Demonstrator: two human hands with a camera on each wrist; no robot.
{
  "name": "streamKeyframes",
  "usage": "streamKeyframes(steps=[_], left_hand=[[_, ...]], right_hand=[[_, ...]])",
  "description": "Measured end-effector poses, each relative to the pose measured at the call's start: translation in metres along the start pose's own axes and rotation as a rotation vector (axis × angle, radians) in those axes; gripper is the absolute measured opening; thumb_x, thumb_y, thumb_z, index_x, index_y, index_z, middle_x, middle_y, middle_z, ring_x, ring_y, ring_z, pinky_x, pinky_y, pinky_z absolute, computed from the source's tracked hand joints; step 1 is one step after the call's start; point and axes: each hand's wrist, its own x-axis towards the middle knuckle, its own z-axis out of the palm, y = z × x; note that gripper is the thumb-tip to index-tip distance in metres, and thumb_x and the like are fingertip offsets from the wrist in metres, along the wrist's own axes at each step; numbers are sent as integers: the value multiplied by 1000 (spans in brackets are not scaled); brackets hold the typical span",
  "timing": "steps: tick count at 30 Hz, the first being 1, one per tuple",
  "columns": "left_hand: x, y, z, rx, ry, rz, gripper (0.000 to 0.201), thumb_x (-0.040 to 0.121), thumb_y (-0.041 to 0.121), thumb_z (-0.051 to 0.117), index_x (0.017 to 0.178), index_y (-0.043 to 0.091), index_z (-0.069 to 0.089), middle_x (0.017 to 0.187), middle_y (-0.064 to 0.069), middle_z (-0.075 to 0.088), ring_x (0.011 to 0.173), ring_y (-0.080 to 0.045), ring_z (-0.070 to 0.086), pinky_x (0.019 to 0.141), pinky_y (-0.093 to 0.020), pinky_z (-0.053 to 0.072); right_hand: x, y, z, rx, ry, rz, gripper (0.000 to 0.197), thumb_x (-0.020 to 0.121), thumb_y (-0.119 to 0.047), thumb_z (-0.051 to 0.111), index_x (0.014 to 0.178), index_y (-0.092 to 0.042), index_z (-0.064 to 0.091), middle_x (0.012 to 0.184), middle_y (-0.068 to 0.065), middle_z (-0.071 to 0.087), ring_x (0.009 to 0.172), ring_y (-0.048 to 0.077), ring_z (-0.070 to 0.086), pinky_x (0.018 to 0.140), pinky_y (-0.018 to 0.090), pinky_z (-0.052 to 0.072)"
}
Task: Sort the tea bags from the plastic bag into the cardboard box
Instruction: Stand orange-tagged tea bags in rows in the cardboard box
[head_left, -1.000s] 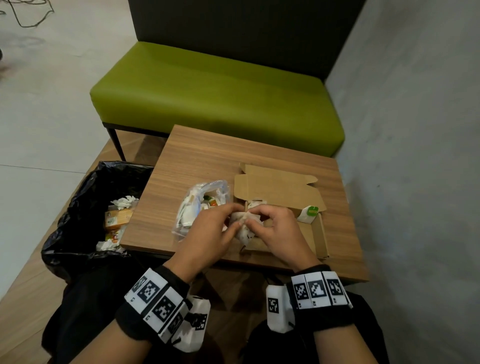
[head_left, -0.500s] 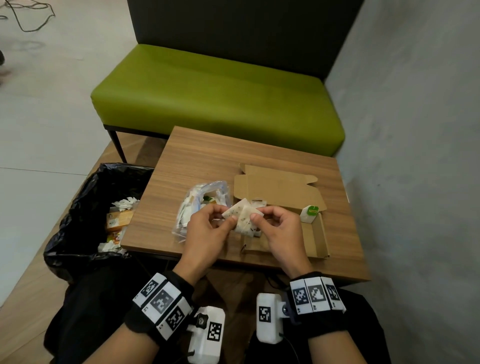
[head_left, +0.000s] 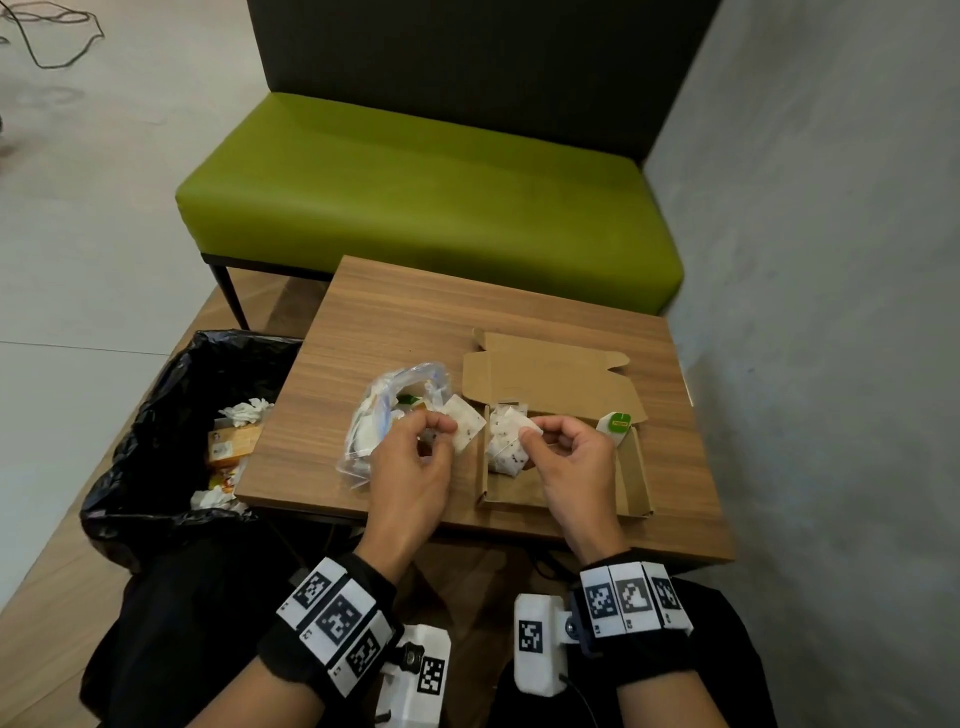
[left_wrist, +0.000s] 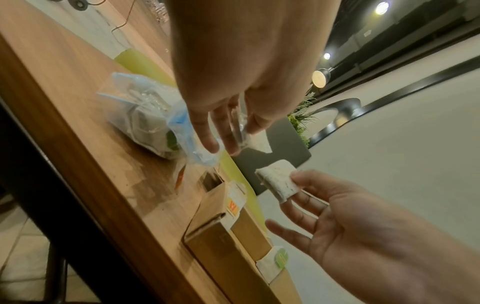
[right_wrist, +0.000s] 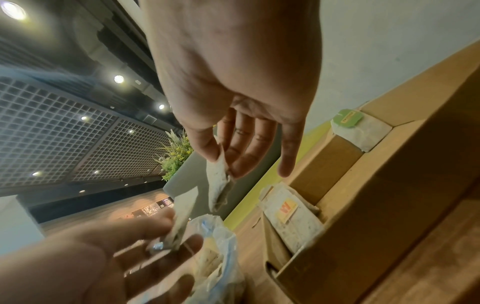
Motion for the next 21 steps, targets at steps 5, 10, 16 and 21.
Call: streamKeyframes(steps=[5, 10, 16, 21], left_hand=[[-11, 5, 8, 222, -175, 204, 41, 92, 26, 65, 131, 20, 57, 123, 13, 53, 110, -1, 54, 97, -29, 51], [-14, 4, 11, 232, -230, 231, 39, 89, 27, 68, 127, 22, 61, 114, 13, 57, 102, 0, 57, 91, -28, 53], [-9, 2, 5, 11, -172, 75, 22, 96, 14, 59, 113, 23, 70, 97, 9, 71, 87, -3, 66, 78, -32, 58], [-7, 5, 3, -123, -197, -32, 22, 97, 10, 58, 114, 18, 70, 100, 7, 74, 88, -3, 69, 79, -30, 59]], right_hand=[[-6, 2, 14, -51, 36, -20, 7, 87, -12, 74, 87, -19, 73, 75, 0, 74, 69, 15, 72, 63, 28, 60], [-17, 0, 22, 43, -60, 15, 6, 87, -12, 74, 91, -17, 73, 84, 2, 76, 79, 14, 74, 68, 25, 60], [-16, -1, 15, 90, -146, 58, 14, 94, -12, 65, 103, -15, 75, 93, 1, 77, 83, 8, 72, 72, 22, 58], [-12, 3, 13, 84, -117, 112, 10, 87, -14, 74, 97, -17, 73, 93, 2, 76, 87, 17, 73, 77, 31, 61]])
